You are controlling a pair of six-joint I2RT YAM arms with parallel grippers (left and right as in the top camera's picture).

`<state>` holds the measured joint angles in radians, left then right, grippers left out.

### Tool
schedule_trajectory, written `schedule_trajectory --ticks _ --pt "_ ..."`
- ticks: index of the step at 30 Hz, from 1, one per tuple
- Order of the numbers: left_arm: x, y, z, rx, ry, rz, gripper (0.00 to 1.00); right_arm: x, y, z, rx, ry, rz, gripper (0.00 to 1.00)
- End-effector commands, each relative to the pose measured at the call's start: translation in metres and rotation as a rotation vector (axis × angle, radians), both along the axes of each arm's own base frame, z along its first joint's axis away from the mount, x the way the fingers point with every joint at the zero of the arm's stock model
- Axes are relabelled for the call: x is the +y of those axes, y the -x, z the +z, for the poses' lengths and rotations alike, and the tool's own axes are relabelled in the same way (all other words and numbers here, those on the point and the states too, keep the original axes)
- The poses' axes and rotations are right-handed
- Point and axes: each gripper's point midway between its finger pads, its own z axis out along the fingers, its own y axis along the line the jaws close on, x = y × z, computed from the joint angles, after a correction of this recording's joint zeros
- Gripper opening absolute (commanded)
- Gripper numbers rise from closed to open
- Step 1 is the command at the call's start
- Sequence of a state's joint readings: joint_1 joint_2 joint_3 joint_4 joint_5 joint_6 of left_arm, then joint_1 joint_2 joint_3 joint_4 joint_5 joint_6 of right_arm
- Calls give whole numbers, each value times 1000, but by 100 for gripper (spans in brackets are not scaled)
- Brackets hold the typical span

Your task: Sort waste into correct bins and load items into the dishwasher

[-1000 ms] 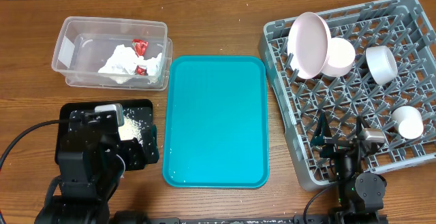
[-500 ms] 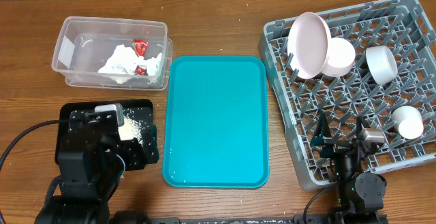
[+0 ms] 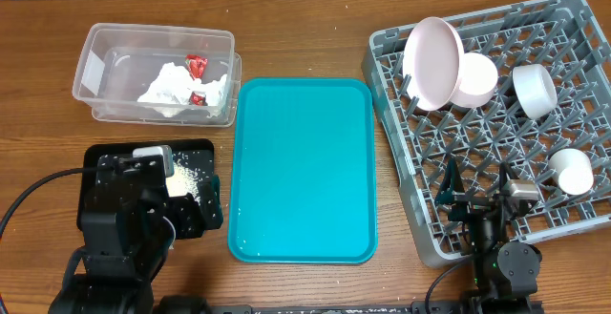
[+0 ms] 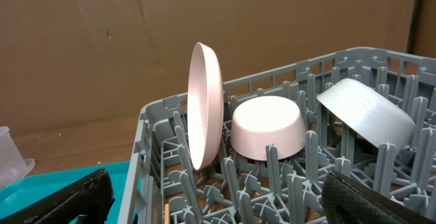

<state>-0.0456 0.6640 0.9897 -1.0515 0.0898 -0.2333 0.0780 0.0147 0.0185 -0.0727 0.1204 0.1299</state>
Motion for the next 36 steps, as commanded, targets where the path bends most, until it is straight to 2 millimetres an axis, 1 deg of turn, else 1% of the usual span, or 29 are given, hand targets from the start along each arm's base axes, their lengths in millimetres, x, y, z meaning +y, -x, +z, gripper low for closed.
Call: schedule_trajectory --ticks 1,8,11,14,15,19,20,21,26,29,32,34,36 --pt "2 0 -2 3 -1 15 100 -3 0 -2 -2 6 -17 100" --pt "3 1 -3 4 -7 15 100 -4 0 -2 -2 6 -17 100" --pt "7 6 -9 -21 -34 25 100 -4 0 -2 -2 6 -18 100" --pt "10 3 -17 -98 -39 38 100 -3 0 -2 -2 6 -17 100" --pt "11 -2 -26 -164 -38 45 100 -4 0 -2 -2 6 -18 100" --pt "10 -13 -48 -309 -28 48 100 -4 0 -2 -2 6 -18 100" --pt "10 -19 -56 -388 -13 53 100 -4 0 -2 -2 6 -17 100" --pt "9 -21 -59 -423 -2 53 100 -4 0 -2 -2 6 -18 100" --pt "5 -32 -63 -634 17 39 100 -4 0 -2 -2 6 -18 100" --pt "5 -34 -58 -737 -9 25 100 -4 0 -2 -2 6 -18 100" --pt "4 -37 -53 -821 -70 -1 100 -4 0 -2 -2 6 -18 100" --pt "3 -38 -57 -810 -108 -19 100 -4 0 -2 -2 6 -18 100" --pt "3 -38 -71 -756 -118 -25 100 -4 0 -2 -2 6 -17 100"
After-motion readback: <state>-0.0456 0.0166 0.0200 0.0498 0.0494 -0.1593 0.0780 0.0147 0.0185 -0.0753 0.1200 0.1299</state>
